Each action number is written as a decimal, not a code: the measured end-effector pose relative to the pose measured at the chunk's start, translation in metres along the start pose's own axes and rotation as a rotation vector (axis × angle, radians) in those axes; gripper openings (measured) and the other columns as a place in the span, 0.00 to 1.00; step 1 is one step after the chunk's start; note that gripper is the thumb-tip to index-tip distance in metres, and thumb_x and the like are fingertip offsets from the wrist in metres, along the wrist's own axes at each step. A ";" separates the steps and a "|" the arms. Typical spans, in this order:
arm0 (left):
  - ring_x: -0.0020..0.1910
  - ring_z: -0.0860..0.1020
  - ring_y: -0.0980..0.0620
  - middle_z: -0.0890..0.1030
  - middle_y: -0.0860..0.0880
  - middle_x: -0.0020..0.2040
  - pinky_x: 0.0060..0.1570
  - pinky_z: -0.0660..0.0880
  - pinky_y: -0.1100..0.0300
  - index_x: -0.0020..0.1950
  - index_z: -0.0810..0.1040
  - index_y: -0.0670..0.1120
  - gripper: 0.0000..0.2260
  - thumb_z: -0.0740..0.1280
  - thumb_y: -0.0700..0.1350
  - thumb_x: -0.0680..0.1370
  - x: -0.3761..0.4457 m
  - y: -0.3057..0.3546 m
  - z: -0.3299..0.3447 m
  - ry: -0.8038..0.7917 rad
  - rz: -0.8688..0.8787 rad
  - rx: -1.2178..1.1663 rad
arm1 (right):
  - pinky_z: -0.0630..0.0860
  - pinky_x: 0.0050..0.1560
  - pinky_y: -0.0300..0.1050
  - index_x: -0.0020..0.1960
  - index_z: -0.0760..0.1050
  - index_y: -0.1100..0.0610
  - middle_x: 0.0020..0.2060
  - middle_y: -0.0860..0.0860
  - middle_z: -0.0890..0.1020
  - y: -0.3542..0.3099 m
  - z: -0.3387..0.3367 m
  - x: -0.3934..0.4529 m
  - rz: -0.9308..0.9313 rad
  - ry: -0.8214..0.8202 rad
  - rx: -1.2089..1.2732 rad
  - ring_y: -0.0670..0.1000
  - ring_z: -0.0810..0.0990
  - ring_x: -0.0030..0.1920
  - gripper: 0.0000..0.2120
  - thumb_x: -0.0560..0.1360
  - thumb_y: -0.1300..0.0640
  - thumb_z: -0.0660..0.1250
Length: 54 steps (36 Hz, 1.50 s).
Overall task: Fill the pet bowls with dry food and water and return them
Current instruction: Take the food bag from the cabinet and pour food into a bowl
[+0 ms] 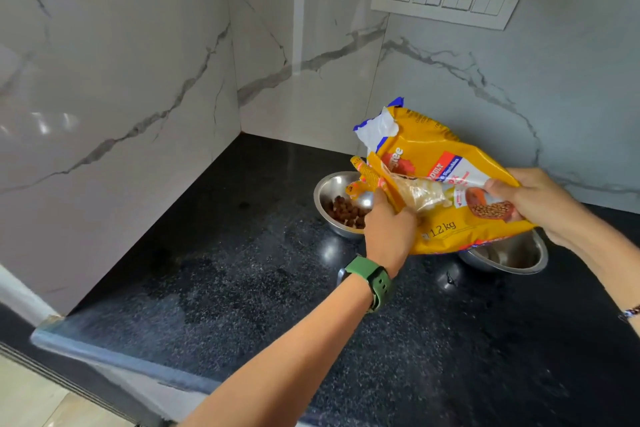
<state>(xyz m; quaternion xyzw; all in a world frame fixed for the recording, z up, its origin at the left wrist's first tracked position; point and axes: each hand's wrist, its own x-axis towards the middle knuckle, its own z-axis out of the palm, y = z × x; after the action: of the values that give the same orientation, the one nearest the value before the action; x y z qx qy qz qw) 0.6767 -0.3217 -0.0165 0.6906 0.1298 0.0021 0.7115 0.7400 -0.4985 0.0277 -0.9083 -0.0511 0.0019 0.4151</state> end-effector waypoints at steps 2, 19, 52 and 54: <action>0.41 0.71 0.58 0.71 0.57 0.46 0.47 0.66 0.63 0.74 0.60 0.48 0.27 0.60 0.37 0.75 0.001 -0.003 -0.001 0.008 0.037 0.016 | 0.70 0.23 0.37 0.41 0.76 0.53 0.33 0.57 0.78 -0.002 0.001 -0.001 -0.012 0.039 -0.001 0.55 0.74 0.29 0.11 0.79 0.60 0.59; 0.55 0.76 0.44 0.78 0.47 0.55 0.58 0.73 0.52 0.70 0.65 0.48 0.25 0.61 0.42 0.72 -0.001 -0.008 -0.001 0.008 0.051 0.053 | 0.67 0.20 0.32 0.44 0.76 0.56 0.32 0.52 0.77 -0.007 0.006 -0.010 -0.004 0.051 -0.050 0.51 0.71 0.28 0.09 0.79 0.61 0.59; 0.55 0.76 0.41 0.77 0.44 0.55 0.58 0.74 0.46 0.61 0.71 0.42 0.28 0.57 0.46 0.62 -0.004 -0.003 0.000 0.004 -0.050 -0.015 | 0.70 0.31 0.42 0.48 0.77 0.56 0.35 0.53 0.80 -0.007 0.006 -0.008 0.025 -0.032 -0.083 0.55 0.76 0.34 0.07 0.79 0.61 0.60; 0.53 0.76 0.44 0.77 0.46 0.54 0.57 0.74 0.49 0.64 0.70 0.43 0.24 0.60 0.45 0.67 -0.008 0.000 0.000 0.001 -0.027 -0.030 | 0.67 0.29 0.41 0.49 0.78 0.59 0.33 0.53 0.78 -0.008 0.002 -0.007 -0.005 0.007 -0.093 0.55 0.73 0.32 0.08 0.79 0.61 0.60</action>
<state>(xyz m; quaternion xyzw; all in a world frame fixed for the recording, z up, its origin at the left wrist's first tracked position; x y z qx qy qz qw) 0.6689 -0.3234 -0.0147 0.6781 0.1395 -0.0054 0.7216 0.7324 -0.4927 0.0320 -0.9266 -0.0518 -0.0045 0.3725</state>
